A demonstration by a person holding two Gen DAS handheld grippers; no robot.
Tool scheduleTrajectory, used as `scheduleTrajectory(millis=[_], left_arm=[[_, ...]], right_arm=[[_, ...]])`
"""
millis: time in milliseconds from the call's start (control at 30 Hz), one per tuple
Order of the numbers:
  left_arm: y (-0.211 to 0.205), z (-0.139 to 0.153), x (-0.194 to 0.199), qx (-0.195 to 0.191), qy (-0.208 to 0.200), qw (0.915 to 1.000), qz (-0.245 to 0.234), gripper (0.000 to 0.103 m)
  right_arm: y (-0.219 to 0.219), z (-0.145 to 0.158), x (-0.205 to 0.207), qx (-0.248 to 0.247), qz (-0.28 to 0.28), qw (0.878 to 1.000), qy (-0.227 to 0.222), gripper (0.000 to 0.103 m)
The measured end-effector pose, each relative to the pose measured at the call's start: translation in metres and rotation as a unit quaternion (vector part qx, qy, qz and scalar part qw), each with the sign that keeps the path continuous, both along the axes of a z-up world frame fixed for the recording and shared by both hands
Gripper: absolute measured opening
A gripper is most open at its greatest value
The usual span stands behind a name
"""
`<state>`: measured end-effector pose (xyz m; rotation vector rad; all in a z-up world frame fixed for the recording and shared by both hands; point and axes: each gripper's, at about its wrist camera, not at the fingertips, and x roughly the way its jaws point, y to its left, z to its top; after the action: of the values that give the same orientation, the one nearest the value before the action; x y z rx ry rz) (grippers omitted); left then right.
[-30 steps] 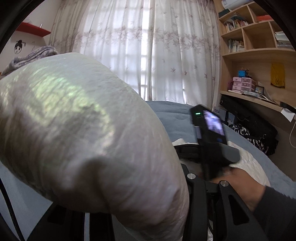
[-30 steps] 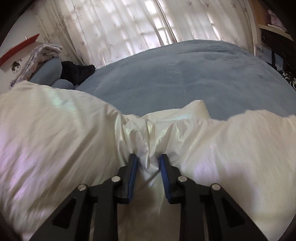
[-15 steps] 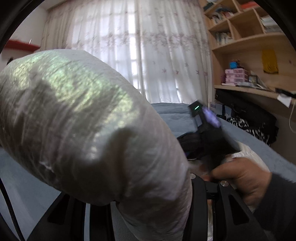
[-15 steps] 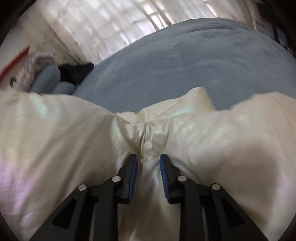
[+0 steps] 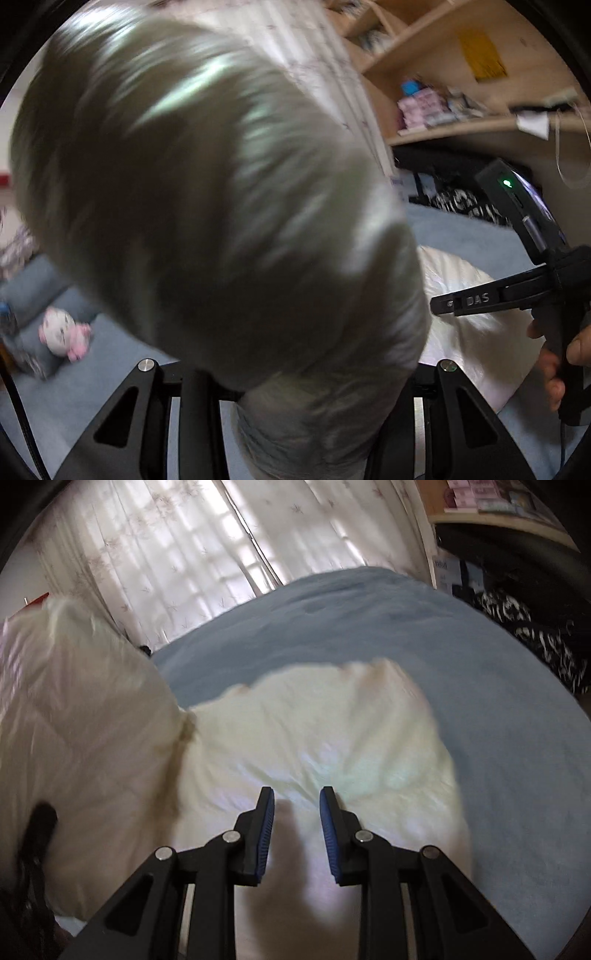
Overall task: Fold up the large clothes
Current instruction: 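Fold the lifted bundle end over onto the middle with the left gripper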
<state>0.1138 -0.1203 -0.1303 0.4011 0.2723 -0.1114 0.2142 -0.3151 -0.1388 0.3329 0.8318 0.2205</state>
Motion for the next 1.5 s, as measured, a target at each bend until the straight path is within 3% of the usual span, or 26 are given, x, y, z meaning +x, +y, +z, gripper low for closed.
scheduleTrajectory(millis=[200,300,533,667,733,867,1000,1100,1267,1500], left_arm=[[-0.051,-0.037,-0.005,0.123,0.007,0.9922,-0.023,0.039],[-0.07,-0.06,-0.011,0.19,0.004,0.9811,-0.036,0.041],[-0.098,-0.113,-0.021,0.306,-0.016,0.9508,-0.045,0.05],[-0.096,-0.135,-0.032,0.346,-0.04,0.9363,-0.046,0.051],[-0.09,-0.137,-0.038,0.348,-0.038,0.9353,-0.05,0.054],[-0.084,-0.122,-0.04,0.335,-0.019,0.9393,-0.069,0.077],[-0.081,-0.113,-0.056,0.337,0.009,0.9351,-0.108,0.09],[-0.087,-0.099,-0.063,0.327,0.052,0.9328,-0.142,0.093],[-0.07,-0.075,-0.078,0.29,0.103,0.9358,-0.172,0.093],[-0.027,-0.02,-0.1,0.178,0.211,0.9332,-0.23,0.093]], right_arm=[[-0.013,-0.016,0.003,0.093,0.024,0.995,-0.002,0.026],[-0.033,-0.01,-0.003,0.13,0.012,0.991,-0.007,0.025],[-0.094,0.002,-0.039,0.058,-0.101,0.993,0.008,0.026],[-0.116,0.004,-0.06,0.062,-0.156,0.986,0.013,0.029],[-0.119,0.006,-0.068,0.071,-0.17,0.983,0.012,0.03],[-0.109,0.024,-0.071,0.063,-0.166,0.984,0.002,0.03],[-0.101,0.048,-0.075,0.052,-0.148,0.987,-0.02,0.031],[-0.092,0.068,-0.077,0.044,-0.133,0.989,-0.039,0.045],[-0.072,0.095,-0.085,0.029,-0.107,0.992,-0.061,0.048],[-0.053,0.121,-0.084,0.019,-0.067,0.995,-0.074,0.059]])
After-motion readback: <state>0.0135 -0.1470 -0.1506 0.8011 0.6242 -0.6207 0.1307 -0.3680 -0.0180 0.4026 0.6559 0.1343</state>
